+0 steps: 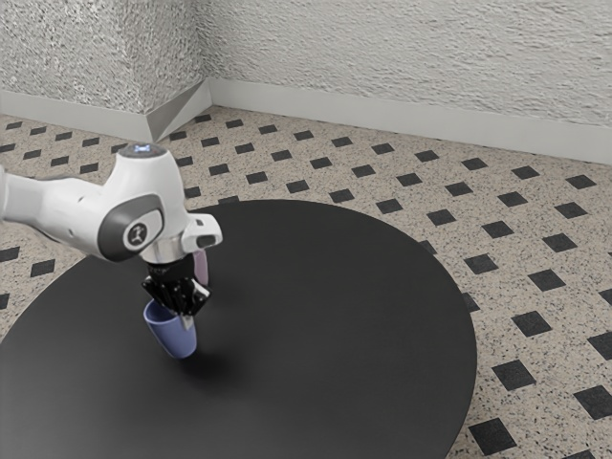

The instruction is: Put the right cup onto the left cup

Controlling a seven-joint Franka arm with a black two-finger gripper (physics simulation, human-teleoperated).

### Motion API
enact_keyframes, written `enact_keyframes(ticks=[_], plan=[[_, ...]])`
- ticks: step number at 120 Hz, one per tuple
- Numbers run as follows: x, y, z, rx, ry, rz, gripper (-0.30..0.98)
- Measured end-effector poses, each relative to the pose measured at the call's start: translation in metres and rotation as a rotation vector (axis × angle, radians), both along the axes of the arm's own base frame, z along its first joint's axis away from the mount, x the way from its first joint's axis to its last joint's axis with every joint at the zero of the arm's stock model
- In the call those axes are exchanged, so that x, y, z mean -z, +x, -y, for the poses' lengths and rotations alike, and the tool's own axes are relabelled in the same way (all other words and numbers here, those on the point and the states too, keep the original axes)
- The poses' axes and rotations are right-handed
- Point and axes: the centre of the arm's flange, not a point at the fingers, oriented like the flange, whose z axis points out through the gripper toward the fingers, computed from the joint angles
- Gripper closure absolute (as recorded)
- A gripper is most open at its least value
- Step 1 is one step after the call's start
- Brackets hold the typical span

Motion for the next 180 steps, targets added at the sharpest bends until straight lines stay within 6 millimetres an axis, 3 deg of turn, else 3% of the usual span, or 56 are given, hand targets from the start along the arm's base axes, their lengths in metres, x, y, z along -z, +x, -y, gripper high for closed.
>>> enact_keyframes(ticks=[35, 75, 94, 180], plan=[[-0.050, 0.035, -0.010, -0.031, 0.010, -0.012, 0.76], [-0.091, 0.067, -0.010, -0.017, 0.036, -0.033, 0.77], [-0.108, 0.088, -0.022, -0.024, 0.057, -0.024, 0.76], [-0.118, 0.146, -0.074, -0.061, 0.069, -0.014, 0.76]])
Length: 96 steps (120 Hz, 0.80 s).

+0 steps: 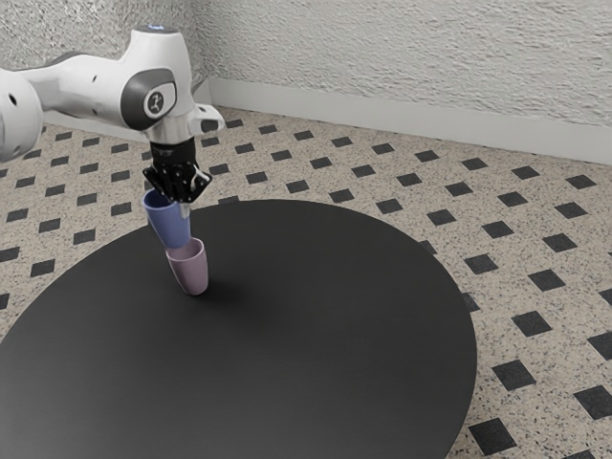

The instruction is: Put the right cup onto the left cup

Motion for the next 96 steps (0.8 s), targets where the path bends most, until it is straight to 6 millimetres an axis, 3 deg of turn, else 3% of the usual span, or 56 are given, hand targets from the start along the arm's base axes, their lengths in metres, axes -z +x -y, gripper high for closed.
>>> enact_keyframes(ticks=[60, 96], plan=[[0.008, 0.030, -0.009, 0.027, -0.004, -0.006, 0.76], [0.018, 0.031, -0.021, 0.028, -0.009, -0.026, 0.76]])
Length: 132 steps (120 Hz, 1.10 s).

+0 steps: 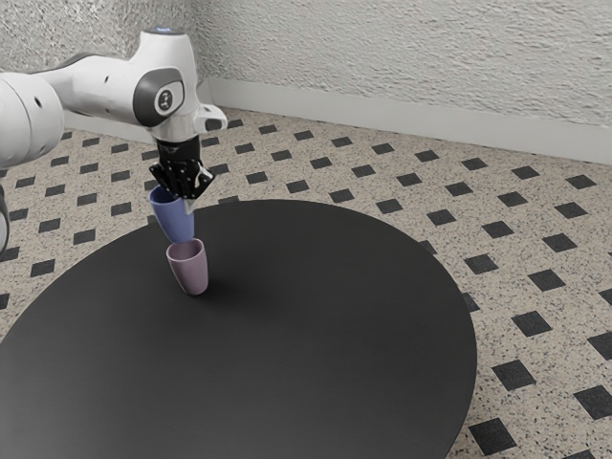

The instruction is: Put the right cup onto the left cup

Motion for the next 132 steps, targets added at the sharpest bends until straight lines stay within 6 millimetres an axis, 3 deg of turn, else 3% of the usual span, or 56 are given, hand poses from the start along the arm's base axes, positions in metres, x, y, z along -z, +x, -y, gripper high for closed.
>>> enact_keyframes(ticks=[132], plan=[[0.048, 0.008, -0.003, 0.021, -0.014, -0.056, 0.76]])
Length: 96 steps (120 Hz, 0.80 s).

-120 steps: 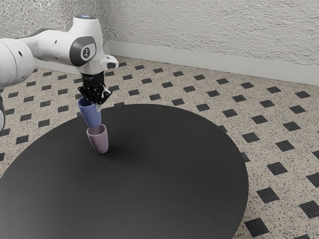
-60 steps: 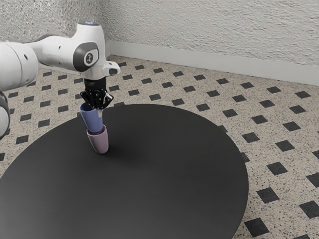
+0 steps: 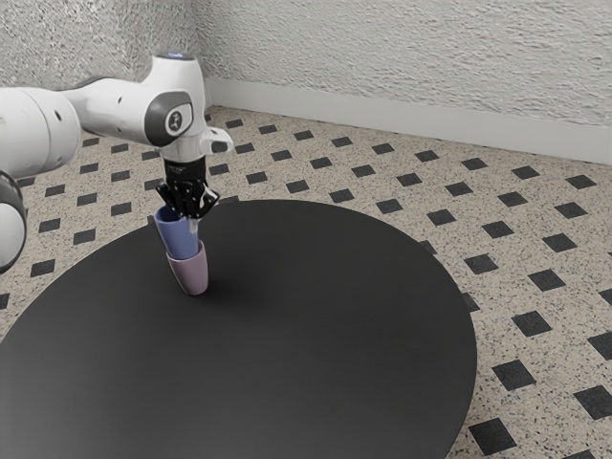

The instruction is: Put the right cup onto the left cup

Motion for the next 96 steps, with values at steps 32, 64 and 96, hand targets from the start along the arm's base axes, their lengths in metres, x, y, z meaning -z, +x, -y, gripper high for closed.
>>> enact_keyframes(ticks=[32, 64, 96], plan=[[0.005, 0.002, 0.000, 0.002, -0.001, -0.001, 0.77], [0.001, 0.003, 0.000, 0.010, -0.004, 0.013, 0.46], [-0.050, -0.007, 0.002, 0.017, -0.002, 0.079, 0.13]])
